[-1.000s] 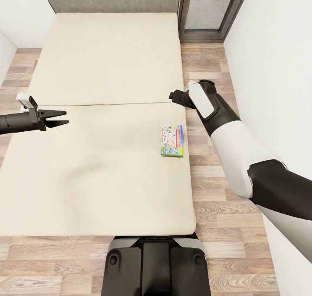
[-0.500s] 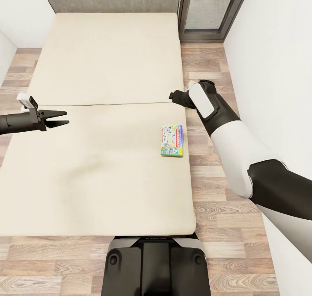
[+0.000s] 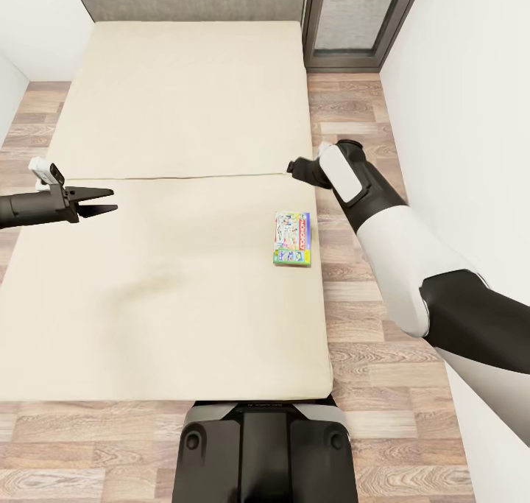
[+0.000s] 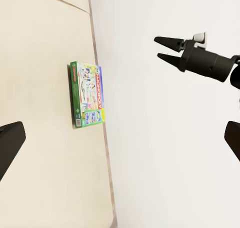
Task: Put all the toys in the child's room - the three board games (two on the bed and one on the table), the two jigsaw puzzles on the table, and the tennis ball on the table - inside the toy box on the table in the child's room.
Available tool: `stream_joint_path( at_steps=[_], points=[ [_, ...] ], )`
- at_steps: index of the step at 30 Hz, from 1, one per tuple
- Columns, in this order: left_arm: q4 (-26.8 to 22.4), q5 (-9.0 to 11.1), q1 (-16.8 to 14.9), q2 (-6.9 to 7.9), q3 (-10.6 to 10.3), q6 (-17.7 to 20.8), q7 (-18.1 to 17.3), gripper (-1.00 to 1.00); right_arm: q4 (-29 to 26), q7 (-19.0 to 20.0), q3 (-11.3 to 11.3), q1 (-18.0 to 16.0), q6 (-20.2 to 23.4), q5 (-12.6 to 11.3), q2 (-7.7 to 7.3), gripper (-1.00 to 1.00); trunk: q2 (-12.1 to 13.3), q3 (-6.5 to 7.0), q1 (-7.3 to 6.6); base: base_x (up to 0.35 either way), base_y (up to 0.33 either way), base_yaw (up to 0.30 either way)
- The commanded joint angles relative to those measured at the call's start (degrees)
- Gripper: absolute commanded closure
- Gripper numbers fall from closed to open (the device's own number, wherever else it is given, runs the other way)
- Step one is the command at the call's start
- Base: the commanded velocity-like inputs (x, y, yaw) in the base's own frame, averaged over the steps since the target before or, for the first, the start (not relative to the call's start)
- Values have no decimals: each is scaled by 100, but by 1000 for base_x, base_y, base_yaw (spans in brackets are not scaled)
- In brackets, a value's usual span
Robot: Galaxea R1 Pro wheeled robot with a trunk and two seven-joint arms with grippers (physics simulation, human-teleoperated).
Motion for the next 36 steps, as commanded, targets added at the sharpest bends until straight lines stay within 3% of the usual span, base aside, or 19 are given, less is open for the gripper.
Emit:
stream_joint_path(
  at_steps=[1,28,36],
  points=[
    [-2,-25,-3,0,5,60,-31,-100,23,-55,26,-6,6,-60,-3,-100,-9,-9,3,0,0,0],
    [-57,-25,-3,9,15,60,-40,-100,535,-48,22,-83,3,-60,13,-100,-9,-239,3,0,0,0],
    [-546,-17,-3,24,18,60,-40,-100,535,-47,22,-191,42,-60,15,-100,-9,-313,3,0,0,0]
  ],
)
